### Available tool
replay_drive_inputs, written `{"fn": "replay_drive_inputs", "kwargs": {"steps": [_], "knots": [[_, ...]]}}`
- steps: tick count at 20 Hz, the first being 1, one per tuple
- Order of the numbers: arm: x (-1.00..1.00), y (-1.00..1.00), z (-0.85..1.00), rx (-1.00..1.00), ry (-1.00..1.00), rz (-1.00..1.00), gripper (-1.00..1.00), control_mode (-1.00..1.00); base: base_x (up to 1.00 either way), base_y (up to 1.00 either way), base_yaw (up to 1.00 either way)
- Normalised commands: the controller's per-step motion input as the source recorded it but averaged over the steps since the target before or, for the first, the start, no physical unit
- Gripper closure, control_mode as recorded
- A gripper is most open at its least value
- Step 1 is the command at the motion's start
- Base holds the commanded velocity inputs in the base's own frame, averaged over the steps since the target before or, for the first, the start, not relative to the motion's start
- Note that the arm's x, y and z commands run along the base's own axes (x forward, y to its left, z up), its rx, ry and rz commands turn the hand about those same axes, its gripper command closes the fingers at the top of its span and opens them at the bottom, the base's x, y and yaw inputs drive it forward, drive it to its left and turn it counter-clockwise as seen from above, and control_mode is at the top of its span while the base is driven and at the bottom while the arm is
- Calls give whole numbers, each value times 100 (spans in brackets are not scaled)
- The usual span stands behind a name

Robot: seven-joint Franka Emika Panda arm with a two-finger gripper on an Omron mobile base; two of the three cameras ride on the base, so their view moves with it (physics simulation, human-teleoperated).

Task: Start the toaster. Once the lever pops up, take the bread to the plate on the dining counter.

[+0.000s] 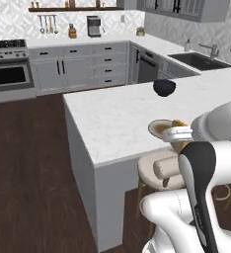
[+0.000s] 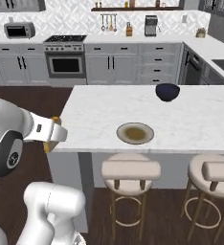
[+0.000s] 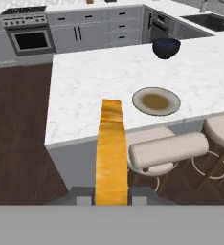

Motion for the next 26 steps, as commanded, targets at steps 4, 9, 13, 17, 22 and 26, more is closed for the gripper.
{"fn": "replay_drive_inputs", "kwargs": {"steps": [4,9,13,17,22,26], "knots": [[0,0,0,0,0,0,100,100,15,-69,41],[0,0,0,0,0,0,100,100,5,-86,10],[0,0,0,0,0,0,100,100,5,-77,-2],[0,0,0,0,0,0,100,100,26,-41,-4],[0,0,0,0,0,0,100,100,45,-6,0],[0,0,0,0,0,0,100,100,60,3,8]]}}
